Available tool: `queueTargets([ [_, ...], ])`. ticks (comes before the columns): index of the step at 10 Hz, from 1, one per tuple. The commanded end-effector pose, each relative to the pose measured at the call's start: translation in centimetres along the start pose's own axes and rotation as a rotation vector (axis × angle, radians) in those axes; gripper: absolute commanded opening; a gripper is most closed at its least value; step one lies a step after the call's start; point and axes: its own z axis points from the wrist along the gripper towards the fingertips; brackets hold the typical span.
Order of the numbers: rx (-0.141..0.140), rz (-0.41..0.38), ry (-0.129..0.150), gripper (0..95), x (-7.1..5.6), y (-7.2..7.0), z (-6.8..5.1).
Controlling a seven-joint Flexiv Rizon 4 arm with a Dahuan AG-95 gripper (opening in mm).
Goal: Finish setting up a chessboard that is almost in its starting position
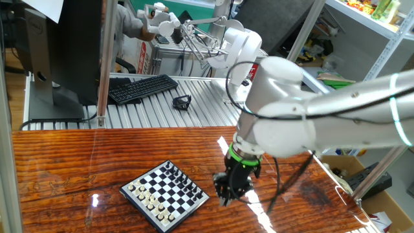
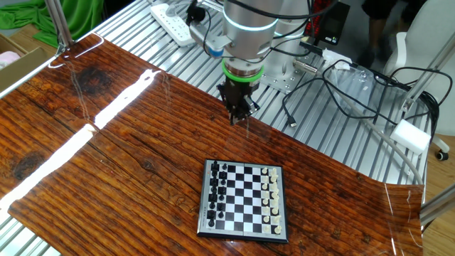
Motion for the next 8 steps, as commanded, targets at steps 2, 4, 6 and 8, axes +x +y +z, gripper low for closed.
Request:
queueTargets([
  [2, -0.008, 0.013, -0.010, 0.0, 1.0, -0.1, -0.1],
  [4, -0.014, 0.031, -0.004, 0.0, 1.8, -0.1, -0.2],
  [6, -0.025, 0.045, -0.005, 0.0, 1.6, 0.1, 0.1],
  [8, -0.030, 0.054, -0.005, 0.0, 1.4, 0.3, 0.5],
])
